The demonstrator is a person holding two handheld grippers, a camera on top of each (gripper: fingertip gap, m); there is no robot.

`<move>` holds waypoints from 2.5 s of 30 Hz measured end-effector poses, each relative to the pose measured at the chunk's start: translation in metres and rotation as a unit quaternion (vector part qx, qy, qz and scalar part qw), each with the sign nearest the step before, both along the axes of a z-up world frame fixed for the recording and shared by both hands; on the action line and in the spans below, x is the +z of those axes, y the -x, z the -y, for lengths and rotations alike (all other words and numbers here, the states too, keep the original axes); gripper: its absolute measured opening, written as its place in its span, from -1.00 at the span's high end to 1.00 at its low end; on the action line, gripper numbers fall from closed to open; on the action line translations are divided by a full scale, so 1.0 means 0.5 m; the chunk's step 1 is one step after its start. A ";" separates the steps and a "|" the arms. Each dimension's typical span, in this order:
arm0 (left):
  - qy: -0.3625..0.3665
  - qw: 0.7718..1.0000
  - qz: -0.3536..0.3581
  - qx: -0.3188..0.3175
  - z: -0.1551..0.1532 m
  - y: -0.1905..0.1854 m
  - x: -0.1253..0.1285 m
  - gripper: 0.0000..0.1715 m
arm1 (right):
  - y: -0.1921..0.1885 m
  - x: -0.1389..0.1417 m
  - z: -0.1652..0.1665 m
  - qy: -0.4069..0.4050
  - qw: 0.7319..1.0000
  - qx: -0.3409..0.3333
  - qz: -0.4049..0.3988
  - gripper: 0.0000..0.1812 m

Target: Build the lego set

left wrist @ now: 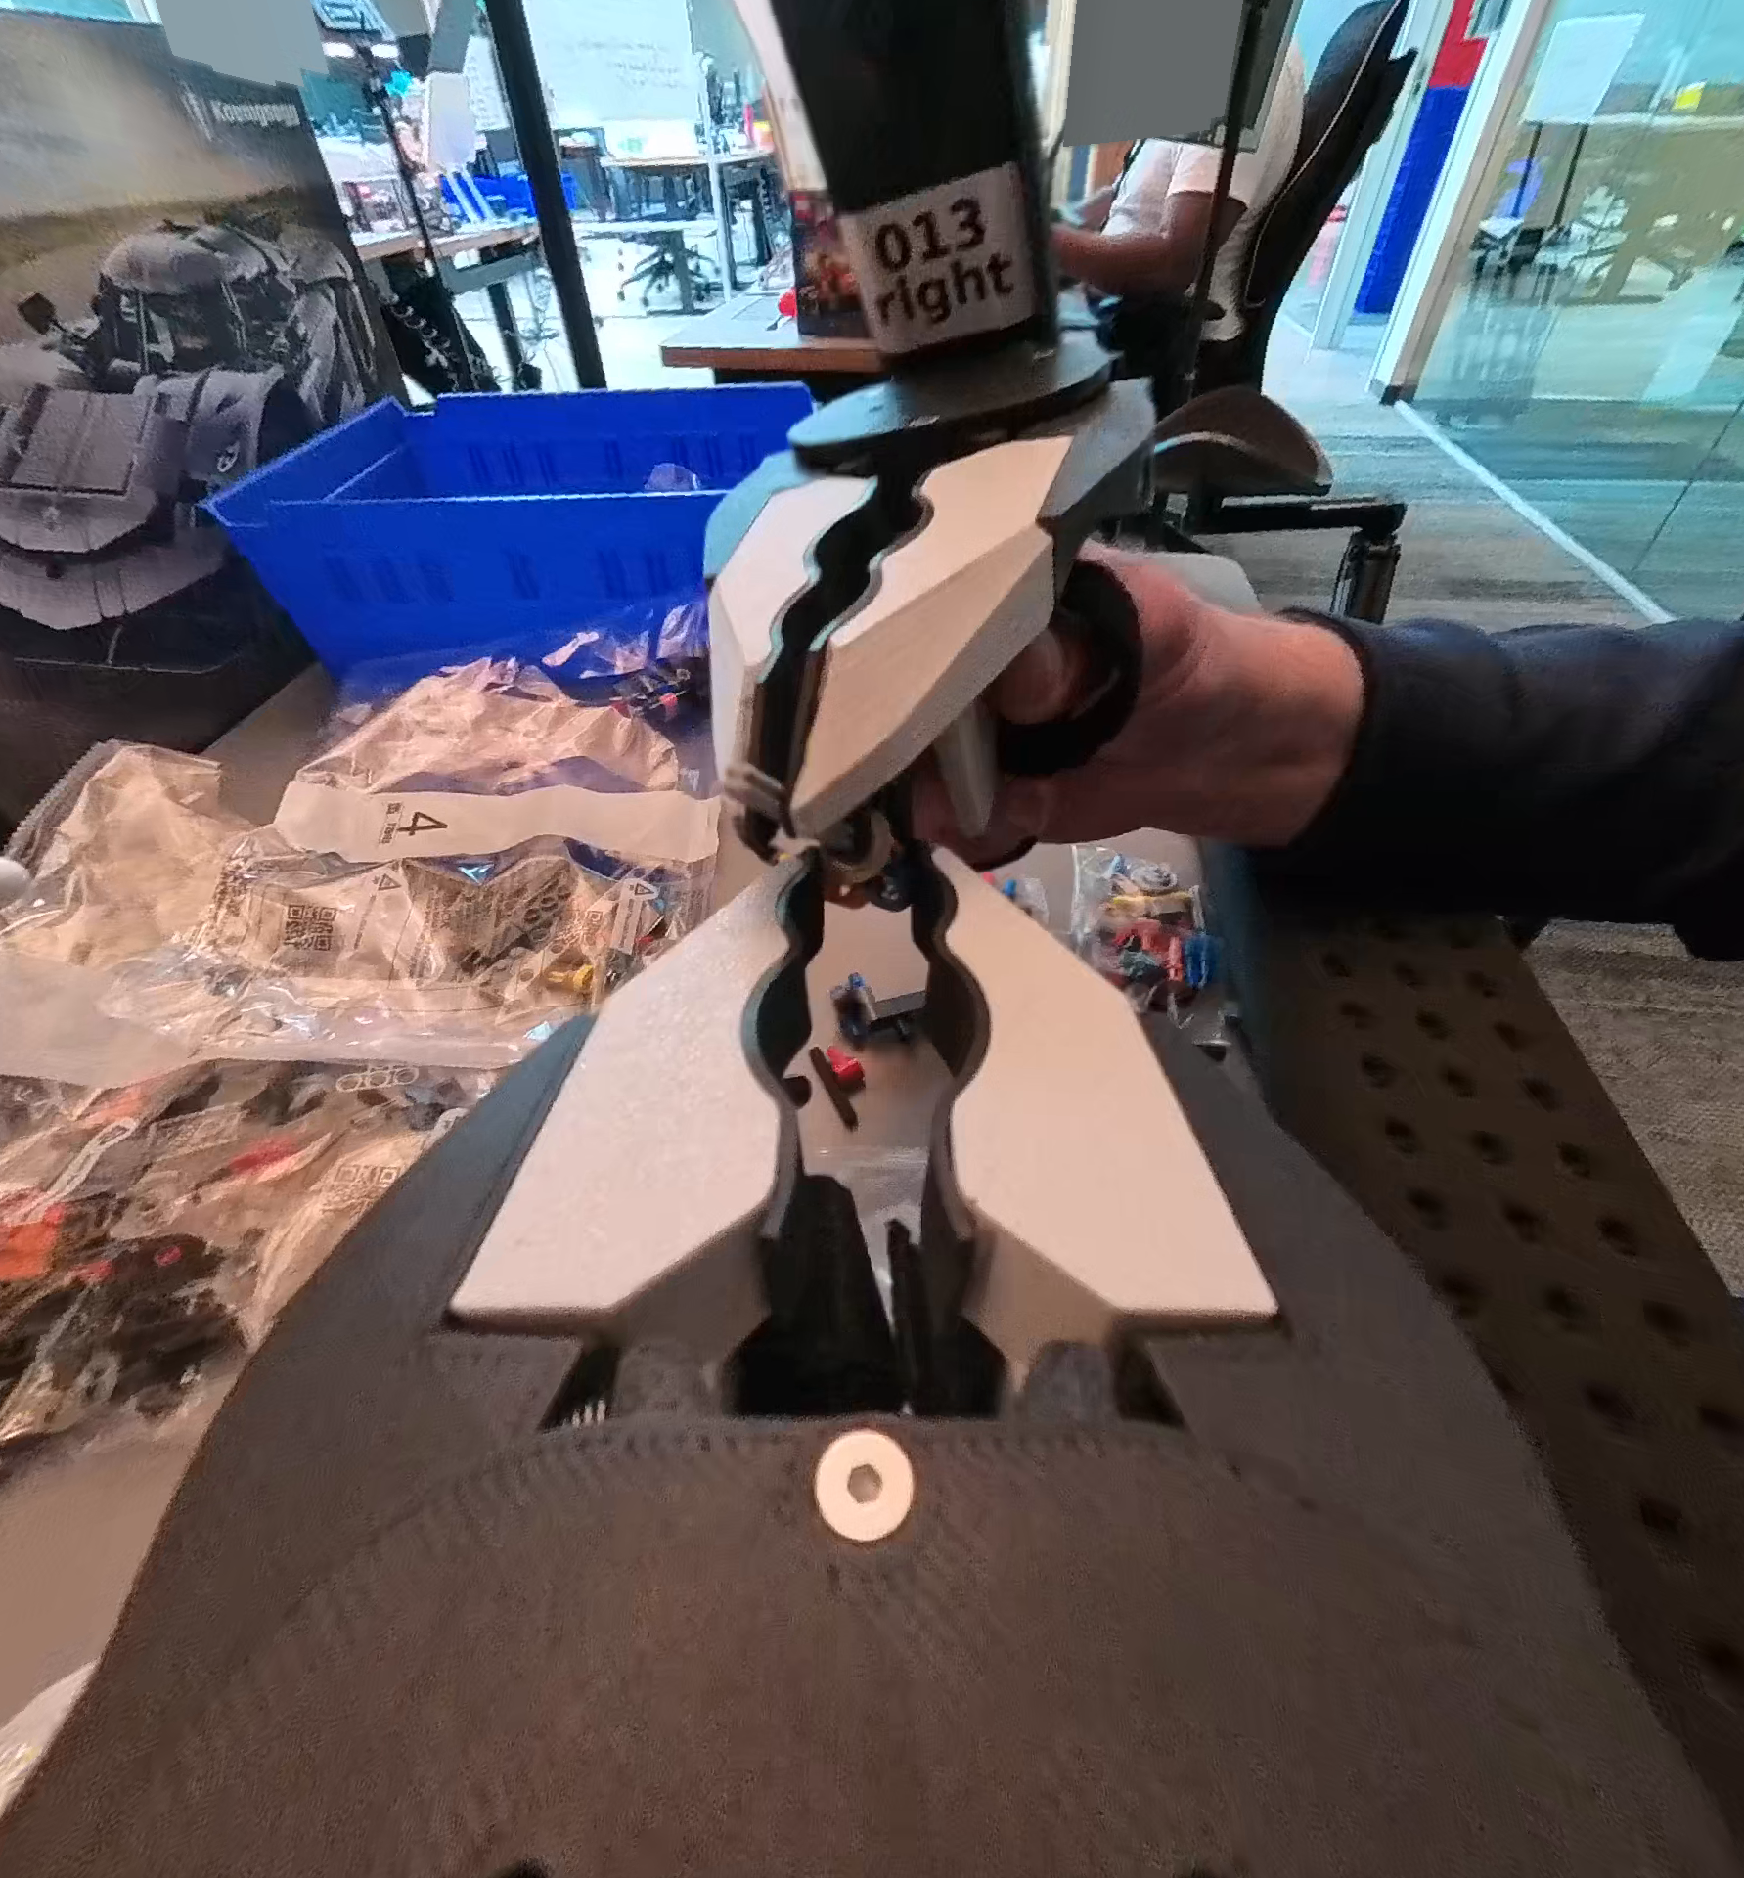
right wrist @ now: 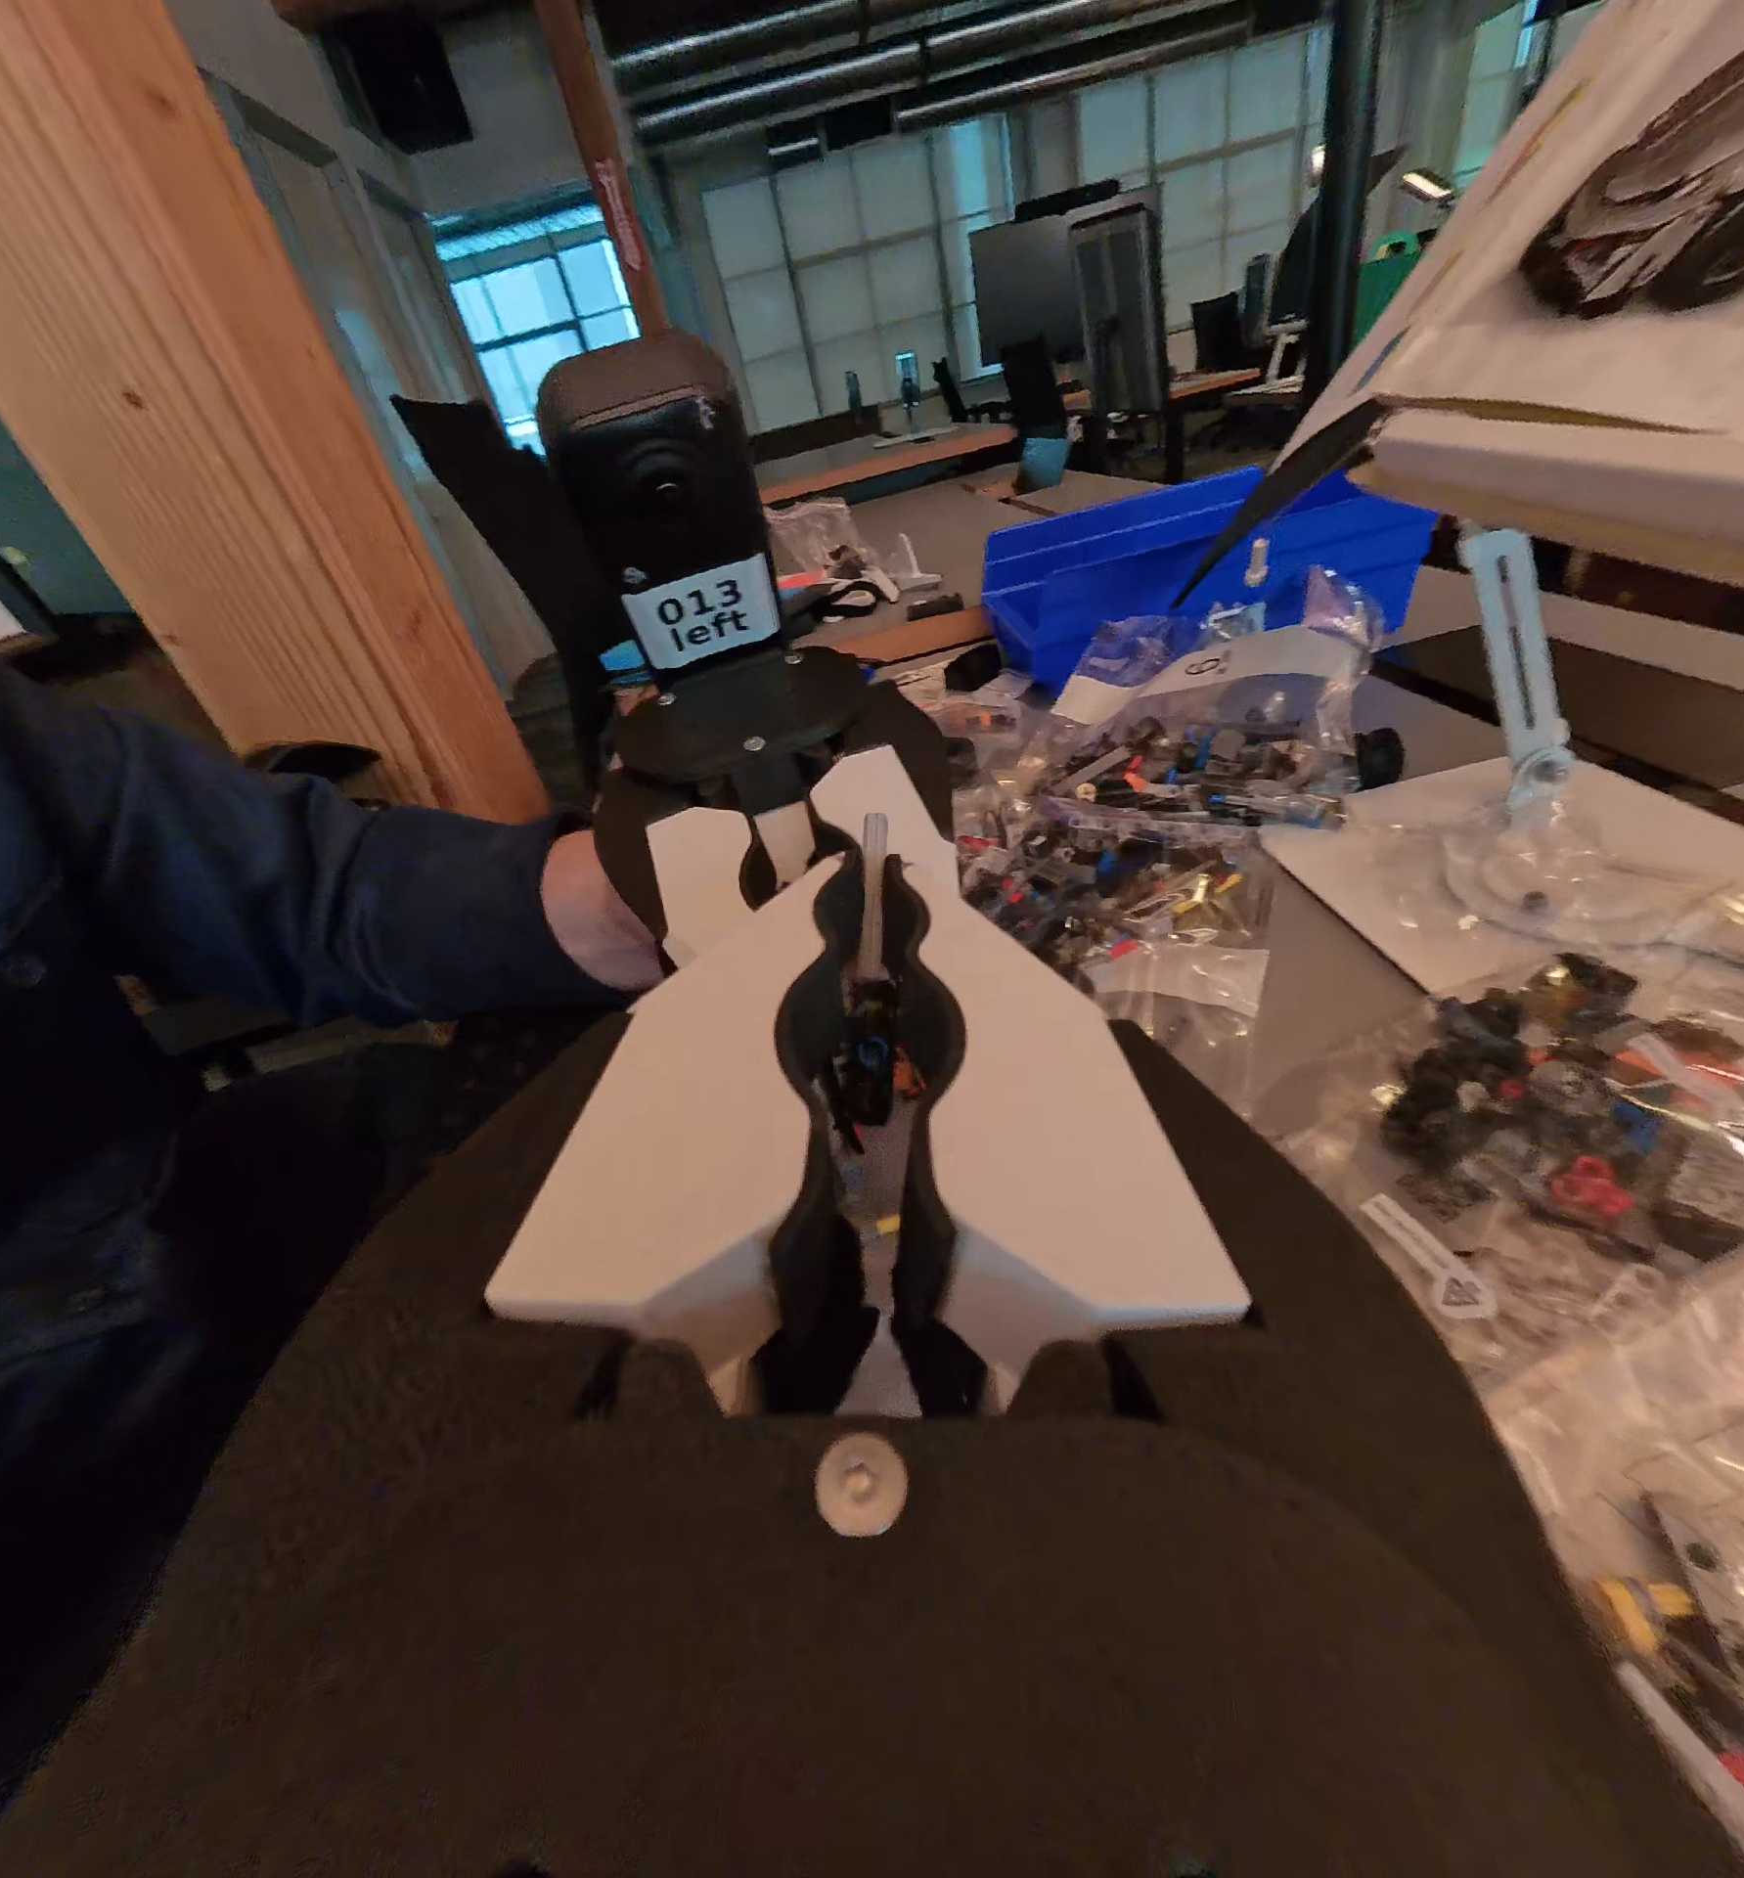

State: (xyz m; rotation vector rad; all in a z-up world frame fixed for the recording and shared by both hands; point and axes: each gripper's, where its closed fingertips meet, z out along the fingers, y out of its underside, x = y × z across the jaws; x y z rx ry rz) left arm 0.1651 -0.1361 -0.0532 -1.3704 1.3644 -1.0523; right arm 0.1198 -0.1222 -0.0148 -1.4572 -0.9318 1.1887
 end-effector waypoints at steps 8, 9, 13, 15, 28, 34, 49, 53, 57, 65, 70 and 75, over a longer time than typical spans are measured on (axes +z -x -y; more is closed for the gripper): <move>-0.049 0.998 -0.047 0.020 -0.008 0.007 -0.012 0.84 | -0.029 -0.006 -0.034 -0.006 0.997 -0.075 0.025 1.00; -0.066 0.996 -0.054 0.025 -0.012 0.011 -0.013 0.90 | -0.037 -0.004 -0.039 -0.003 0.996 -0.085 0.021 1.00; -0.091 0.993 -0.069 0.031 -0.020 0.025 -0.012 0.90 | -0.033 0.003 -0.033 -0.023 0.996 -0.085 0.026 1.00; -0.075 0.995 -0.061 0.020 -0.016 0.028 -0.012 0.90 | -0.031 0.003 -0.030 -0.025 0.996 -0.078 0.029 1.00; -0.032 0.998 -0.041 0.039 -0.030 0.014 -0.015 0.68 | -0.015 0.005 -0.019 -0.034 0.997 -0.064 0.023 0.99; -0.053 0.995 -0.053 0.060 -0.045 0.026 -0.015 0.86 | -0.026 0.010 -0.022 -0.048 0.995 -0.081 0.032 1.00; -0.165 0.977 -0.113 0.075 -0.054 0.069 -0.013 0.93 | -0.056 -0.009 -0.038 -0.020 0.992 -0.106 0.067 1.00; -0.161 0.980 -0.096 0.070 -0.052 0.072 -0.003 0.94 | -0.069 -0.007 -0.045 -0.007 0.992 -0.114 0.053 1.00; -0.144 0.984 -0.077 0.073 -0.059 0.096 0.007 0.94 | -0.140 0.021 -0.057 0.015 0.991 -0.132 -0.011 1.00; -0.128 0.985 -0.104 0.048 -0.053 0.094 -0.018 0.93 | -0.059 -0.013 -0.020 -0.025 0.996 -0.062 0.057 1.00; -0.131 0.980 -0.142 0.042 -0.054 0.096 -0.047 0.94 | -0.040 -0.042 -0.010 -0.079 0.986 -0.062 0.136 1.00; -0.155 0.971 -0.181 0.036 -0.049 0.093 -0.072 0.93 | -0.028 -0.032 0.007 -0.164 0.971 -0.066 0.163 0.84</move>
